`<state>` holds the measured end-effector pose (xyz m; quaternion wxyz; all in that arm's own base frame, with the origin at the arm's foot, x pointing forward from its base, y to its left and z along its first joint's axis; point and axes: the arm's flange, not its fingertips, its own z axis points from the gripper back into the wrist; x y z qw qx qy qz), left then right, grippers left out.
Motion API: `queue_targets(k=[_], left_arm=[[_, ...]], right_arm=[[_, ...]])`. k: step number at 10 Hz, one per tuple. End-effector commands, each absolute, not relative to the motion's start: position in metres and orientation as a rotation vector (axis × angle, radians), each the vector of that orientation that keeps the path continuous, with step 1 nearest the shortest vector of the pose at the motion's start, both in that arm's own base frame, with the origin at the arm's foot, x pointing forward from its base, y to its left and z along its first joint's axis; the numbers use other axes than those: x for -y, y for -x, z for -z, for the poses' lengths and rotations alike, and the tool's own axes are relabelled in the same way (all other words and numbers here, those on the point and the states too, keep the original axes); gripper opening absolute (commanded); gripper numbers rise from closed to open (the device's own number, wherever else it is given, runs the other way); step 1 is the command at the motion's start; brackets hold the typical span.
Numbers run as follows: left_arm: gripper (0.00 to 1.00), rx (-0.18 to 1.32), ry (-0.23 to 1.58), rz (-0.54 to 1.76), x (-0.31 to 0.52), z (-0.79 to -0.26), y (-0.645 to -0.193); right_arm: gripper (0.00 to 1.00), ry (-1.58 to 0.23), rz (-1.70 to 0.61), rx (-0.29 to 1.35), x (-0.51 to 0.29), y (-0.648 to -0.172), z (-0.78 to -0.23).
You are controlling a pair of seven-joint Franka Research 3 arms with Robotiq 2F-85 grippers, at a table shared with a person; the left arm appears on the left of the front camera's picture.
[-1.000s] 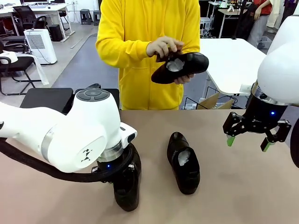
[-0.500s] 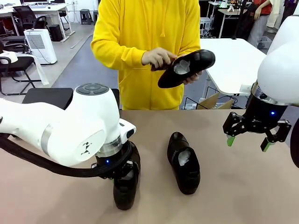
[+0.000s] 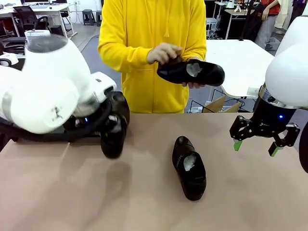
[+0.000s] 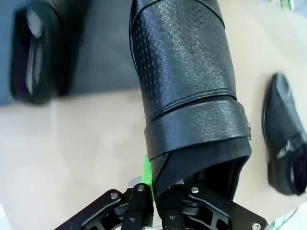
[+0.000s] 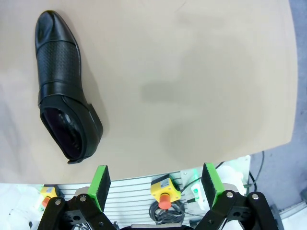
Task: Organize the shoes by placing them on the stand.
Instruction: Place the Shoe from the middle of the table onto the Shoes Stand.
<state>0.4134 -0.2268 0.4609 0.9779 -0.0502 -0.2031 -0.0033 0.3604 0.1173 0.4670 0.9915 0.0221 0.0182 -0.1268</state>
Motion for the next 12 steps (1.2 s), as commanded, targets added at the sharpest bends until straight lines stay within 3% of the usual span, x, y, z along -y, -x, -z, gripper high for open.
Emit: queue_targets(k=[1, 7, 12], left_arm=[[0.00, 0.511, 0.081, 0.029, 0.228, -0.456, -0.448], [0.00, 0.596, 0.045, -0.076, 0.213, -0.435, -0.522], [0.00, 0.585, 0.016, -0.061, 0.213, -0.414, -0.541]], right_arm=[[1.00, -0.057, 0.253, -0.042, -0.117, -0.362, -0.468], [1.00, -0.057, 0.253, -0.042, -0.117, -0.362, -0.468], [1.00, -0.057, 0.253, -0.042, -0.117, -0.362, -0.468]])
